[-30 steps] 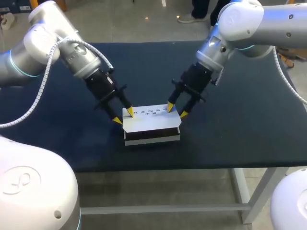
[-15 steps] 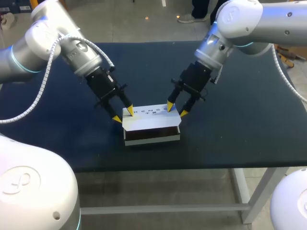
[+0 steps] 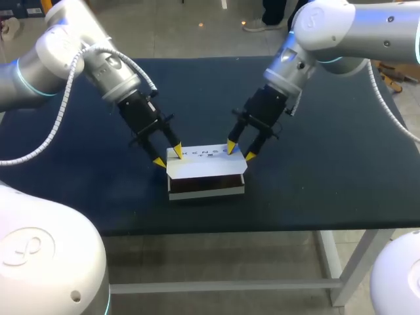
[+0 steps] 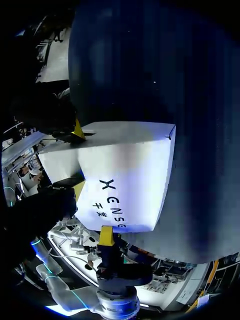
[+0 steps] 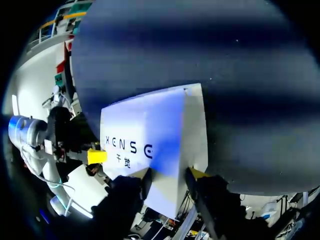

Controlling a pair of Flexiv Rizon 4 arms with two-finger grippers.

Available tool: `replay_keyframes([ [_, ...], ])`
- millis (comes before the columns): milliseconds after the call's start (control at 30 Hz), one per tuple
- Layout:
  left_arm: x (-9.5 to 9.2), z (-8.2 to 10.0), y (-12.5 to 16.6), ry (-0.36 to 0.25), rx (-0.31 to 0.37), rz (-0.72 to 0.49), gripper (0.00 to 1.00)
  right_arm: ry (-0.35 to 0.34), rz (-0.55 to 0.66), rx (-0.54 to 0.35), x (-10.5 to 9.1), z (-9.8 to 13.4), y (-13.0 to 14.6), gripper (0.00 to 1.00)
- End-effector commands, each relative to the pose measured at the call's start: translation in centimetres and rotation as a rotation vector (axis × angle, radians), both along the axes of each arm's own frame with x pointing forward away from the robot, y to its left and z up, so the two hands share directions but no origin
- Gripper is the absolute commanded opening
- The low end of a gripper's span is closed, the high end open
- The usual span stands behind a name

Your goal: Assemble the packaging by folding the flat box into shape, placing the metal phone stand inside, and closing the box properly

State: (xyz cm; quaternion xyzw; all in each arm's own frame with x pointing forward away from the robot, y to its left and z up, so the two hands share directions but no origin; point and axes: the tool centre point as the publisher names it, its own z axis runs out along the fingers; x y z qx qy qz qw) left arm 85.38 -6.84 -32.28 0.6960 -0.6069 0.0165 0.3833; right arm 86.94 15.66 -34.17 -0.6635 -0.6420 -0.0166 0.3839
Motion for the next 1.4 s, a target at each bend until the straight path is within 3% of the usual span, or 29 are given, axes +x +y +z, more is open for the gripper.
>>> replay_keyframes([
  [33,0.2,0.3,-0.8,0.005,0.005,-0.006,0.49,0.019,0.015,0.004,0.4,-0.1,0.9,0.5],
  [267,0.2,0.4,-0.7,0.018,-0.008,-0.009,0.5,0.031,0.018,0.012,0.7,0.2,0.9,0.54],
  [1400,1.2,0.7,-1.0,0.079,-0.011,-0.023,0.47,0.064,0.038,0.008,1.9,1.0,1.4,0.52],
])
